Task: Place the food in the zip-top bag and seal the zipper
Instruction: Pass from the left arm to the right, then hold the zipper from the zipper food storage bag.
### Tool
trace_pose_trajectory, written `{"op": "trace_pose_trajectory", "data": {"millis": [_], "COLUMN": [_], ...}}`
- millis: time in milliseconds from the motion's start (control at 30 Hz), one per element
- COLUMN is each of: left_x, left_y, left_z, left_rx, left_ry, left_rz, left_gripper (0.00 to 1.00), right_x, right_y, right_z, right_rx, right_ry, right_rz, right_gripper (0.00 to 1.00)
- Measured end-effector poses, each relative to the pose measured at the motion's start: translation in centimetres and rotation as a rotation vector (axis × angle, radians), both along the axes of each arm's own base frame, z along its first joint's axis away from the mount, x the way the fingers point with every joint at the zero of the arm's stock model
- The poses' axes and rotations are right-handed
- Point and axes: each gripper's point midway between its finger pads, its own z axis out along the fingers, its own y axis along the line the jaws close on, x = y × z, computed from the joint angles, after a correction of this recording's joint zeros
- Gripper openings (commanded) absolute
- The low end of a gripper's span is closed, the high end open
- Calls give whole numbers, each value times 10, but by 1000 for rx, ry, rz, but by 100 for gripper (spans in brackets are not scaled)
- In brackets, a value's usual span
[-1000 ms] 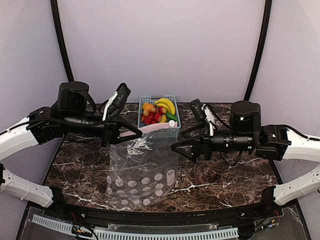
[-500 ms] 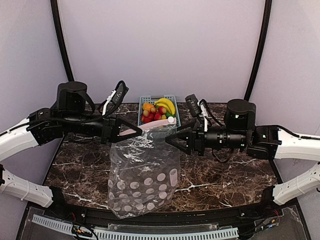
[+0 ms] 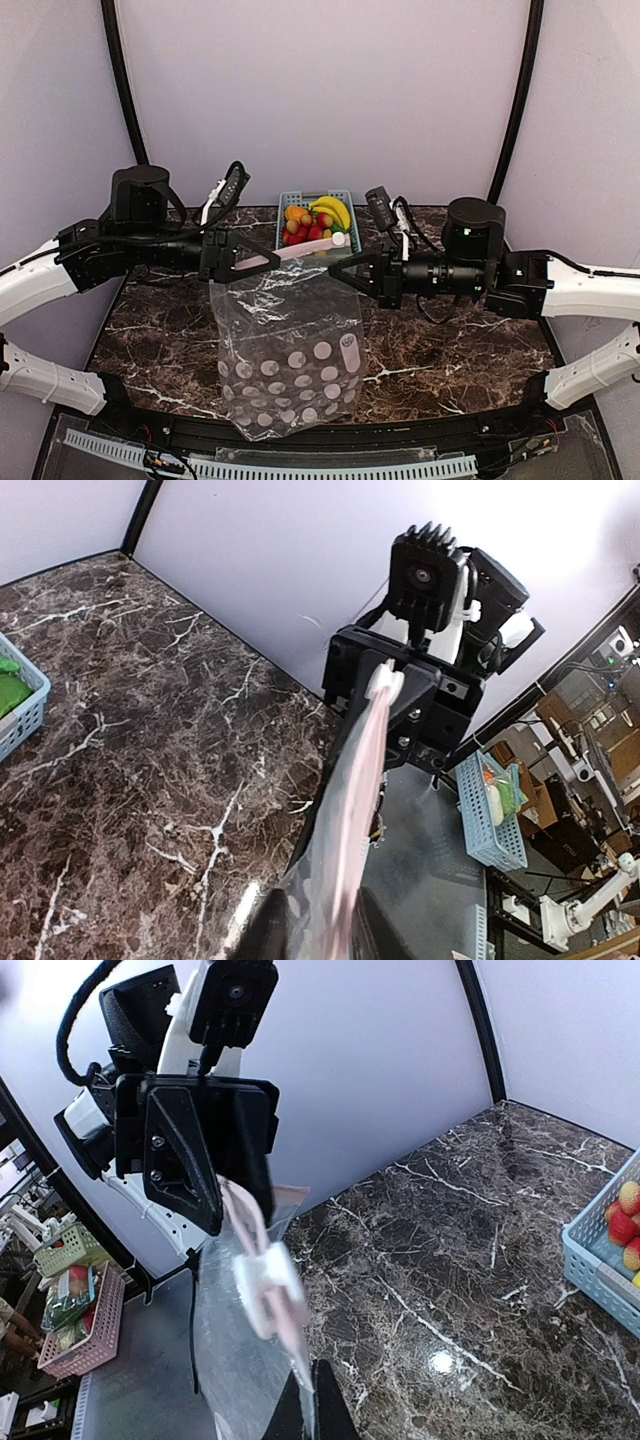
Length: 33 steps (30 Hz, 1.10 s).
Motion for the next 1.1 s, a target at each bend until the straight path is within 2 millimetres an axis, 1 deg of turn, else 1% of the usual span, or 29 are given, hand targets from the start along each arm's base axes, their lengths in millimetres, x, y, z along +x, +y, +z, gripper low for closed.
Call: {"op": "trace_pose_trajectory", "data": {"millis": [33, 67, 100, 133, 167, 233, 333, 433, 533, 633, 700, 767, 900, 1000, 1067, 1100], "left_x": [2, 6, 10, 14, 18, 25, 32, 35, 36, 32, 29, 28, 20, 13, 9, 7], "left_y": [1, 4, 6, 9, 12, 20, 30, 35, 36, 33, 29, 23, -3, -17, -24, -27], "left_z": [-1, -2, -3, -3, -4, -6, -1, 19, 42, 54, 53, 48, 29, 14, 9, 9], "left_rx": [0, -1, -1, -1, 2, 21, 50, 67, 77, 83, 91, 105, 145, 163, 165, 160], "left_ry": [9, 27, 34, 40, 43, 60, 56, 2, -87, -163, -182, -190, -174, -143, -127, -125], "left_rz": [5, 21, 32, 46, 59, 87, 111, 114, 92, 37, -6, -49, -156, -218, -246, -260], "left_gripper": [58, 63, 72, 75, 81, 86, 92, 93, 94, 93, 93, 92, 86, 82, 77, 76], "right_x": [0, 0, 0, 0, -1, -1, -2, -3, -5, -6, -7, -8, -8, -8, -8, -8], "right_y": [0, 0, -1, -2, -3, -6, -9, -10, -10, -9, -7, -4, 3, 9, 11, 12], "right_z": [0, 1, 1, 2, 3, 5, 5, 0, -2, -2, -3, -4, -11, -16, -18, -19], "right_rx": [1, 2, 3, 3, 4, 3, -4, -31, -54, -66, -74, -81, -107, -128, -138, -142], "right_ry": [-1, -1, -2, -2, -4, -7, -11, -10, -6, -1, 2, 8, 23, 34, 41, 44], "right_rz": [0, -1, -1, -2, -2, -5, -5, 1, 14, 25, 37, 49, 74, 91, 98, 100], "right_gripper": [0, 0, 0, 0, 0, 0, 0, 0, 0, 0, 0, 0, 0, 0, 0, 0]}}
